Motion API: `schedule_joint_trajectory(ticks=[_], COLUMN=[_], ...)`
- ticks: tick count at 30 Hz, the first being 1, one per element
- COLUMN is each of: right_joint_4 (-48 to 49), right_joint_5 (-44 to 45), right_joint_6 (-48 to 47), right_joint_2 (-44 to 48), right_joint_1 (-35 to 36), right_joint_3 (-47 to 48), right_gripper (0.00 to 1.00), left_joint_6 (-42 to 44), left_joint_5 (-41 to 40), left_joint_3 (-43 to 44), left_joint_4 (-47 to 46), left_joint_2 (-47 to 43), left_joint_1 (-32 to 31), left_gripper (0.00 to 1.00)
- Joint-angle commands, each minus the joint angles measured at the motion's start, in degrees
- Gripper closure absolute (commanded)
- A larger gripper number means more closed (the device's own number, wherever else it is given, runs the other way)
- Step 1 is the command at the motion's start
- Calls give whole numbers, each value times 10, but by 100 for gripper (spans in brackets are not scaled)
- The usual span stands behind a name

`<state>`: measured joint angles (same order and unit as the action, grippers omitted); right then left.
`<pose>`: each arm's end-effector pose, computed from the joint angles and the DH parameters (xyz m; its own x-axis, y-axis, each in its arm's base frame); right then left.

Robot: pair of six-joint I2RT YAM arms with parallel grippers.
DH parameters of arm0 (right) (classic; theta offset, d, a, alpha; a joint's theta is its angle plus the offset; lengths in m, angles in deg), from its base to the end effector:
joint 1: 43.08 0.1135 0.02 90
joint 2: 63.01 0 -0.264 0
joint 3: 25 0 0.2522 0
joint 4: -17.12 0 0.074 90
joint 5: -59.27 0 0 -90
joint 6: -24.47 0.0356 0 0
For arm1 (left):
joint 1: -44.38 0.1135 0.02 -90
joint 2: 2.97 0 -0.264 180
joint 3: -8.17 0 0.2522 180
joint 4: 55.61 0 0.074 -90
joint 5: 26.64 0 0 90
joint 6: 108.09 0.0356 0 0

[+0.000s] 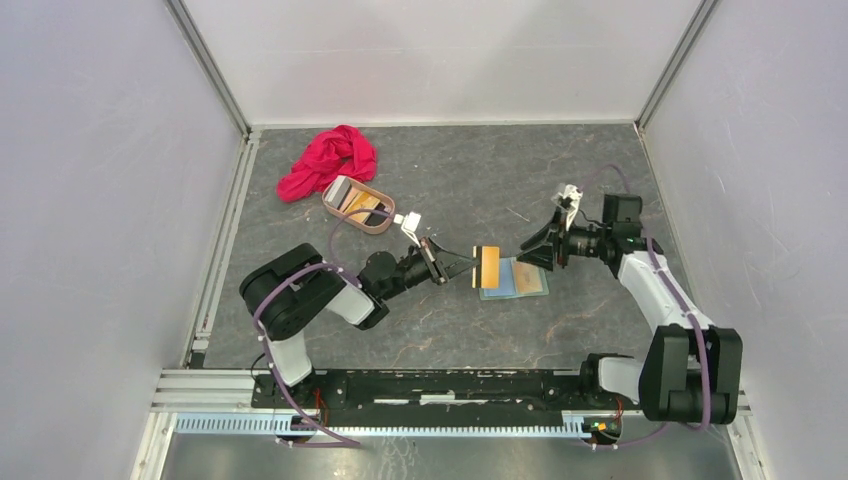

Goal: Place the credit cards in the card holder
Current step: Pick up the credit card from the storage box, then insert the credit card into the card holder.

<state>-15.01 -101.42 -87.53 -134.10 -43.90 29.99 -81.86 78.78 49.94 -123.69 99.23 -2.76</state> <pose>0.2343 0.0302 0.2293 -0.4577 -0.1173 -0.8813 -0.8578 0.3189 0.4031 0.2023 -0.2319 0.1666 -0.7546 -0.4581 -0.4698 0.4728 0.1169 -0.8734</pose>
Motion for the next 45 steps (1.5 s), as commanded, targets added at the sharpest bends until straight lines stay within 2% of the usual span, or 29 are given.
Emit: schedule_joint_trajectory(ticks=[1, 8, 13, 22, 30, 45], right_joint_4=[5, 29, 49, 48, 17, 1], right_joint_5=[49, 91, 123, 189, 228, 256], right_joint_6=[-18, 12, 33, 44, 20, 9], right_joint_2=[35, 4, -18, -77, -122, -163], right_joint_1=[-48, -63, -63, -63, -62, -58], right_joint_3=[-6, -20, -28, -24, -6, 7], right_gripper=[54, 60, 72, 85, 88, 89], left_joint_6=[-2, -41, -49, -30, -5, -6], left_joint_5=[-34, -15, 13, 51, 74, 100], left_joint_3=[-11, 24, 48, 127, 185, 216], left_joint_4=[-68, -58, 2, 97, 182, 262], left_joint_2=[37, 92, 115, 168, 191, 193], left_joint_1=[-4, -11, -11, -11, -10, 3], left_gripper=[98, 98, 98, 98, 98, 98])
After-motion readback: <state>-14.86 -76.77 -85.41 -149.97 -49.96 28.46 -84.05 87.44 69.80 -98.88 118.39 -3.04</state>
